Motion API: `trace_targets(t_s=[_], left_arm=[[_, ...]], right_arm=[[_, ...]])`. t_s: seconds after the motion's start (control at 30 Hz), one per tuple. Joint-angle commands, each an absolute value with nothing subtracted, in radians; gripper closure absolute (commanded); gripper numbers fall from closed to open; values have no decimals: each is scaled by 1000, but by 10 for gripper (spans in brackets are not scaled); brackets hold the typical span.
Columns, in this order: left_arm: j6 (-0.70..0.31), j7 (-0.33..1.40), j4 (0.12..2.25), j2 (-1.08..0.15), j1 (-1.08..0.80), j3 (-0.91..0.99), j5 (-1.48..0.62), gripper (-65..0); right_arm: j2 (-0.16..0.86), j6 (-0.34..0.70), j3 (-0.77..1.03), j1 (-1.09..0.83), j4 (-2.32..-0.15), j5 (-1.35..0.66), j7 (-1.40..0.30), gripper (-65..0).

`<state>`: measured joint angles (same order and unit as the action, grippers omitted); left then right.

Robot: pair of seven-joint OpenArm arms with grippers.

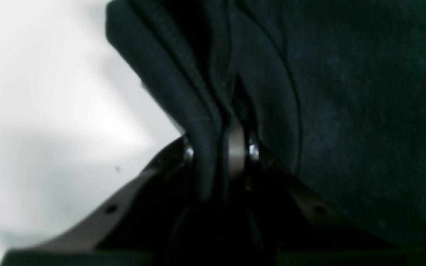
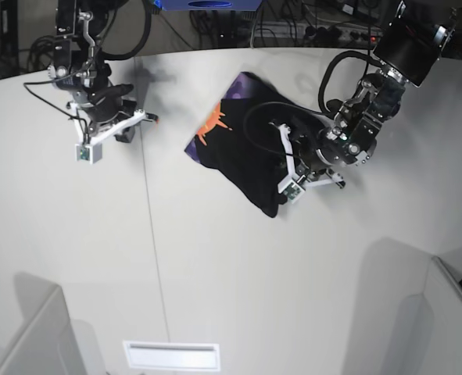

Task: Fold the T-shirt properly
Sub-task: 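Rotate and straighten the folded shirt square with the left gripper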

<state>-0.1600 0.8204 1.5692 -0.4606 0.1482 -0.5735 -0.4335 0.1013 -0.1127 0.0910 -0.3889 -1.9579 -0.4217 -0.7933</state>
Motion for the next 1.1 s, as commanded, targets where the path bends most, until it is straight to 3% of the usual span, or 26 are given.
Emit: trace_targets(t_s=[0.0,0.13,0.63,0.97,1.07], left_arm=[[-159,835,1570,-469,168,-595,-404,0],[-188,834,1577,-469,217,-688,-328,0],[-562,817,1578,-397,311,-751,53,0],[-575,708,1567,-346,320,-759,82,0],[-575,708,1564,-340,363,-862,74,0]], right_arm=[[105,-105,101,-394,-1979,-429,-776,0],[65,-105,131,-407,-1977,-429,-776,0],[-4,-111,171,-427,-1975,-426,-776,0],[-33,-111,226,-438,-1972,-424,-777,0],[-33,-111,226,-438,-1971,-424,-777,0]])
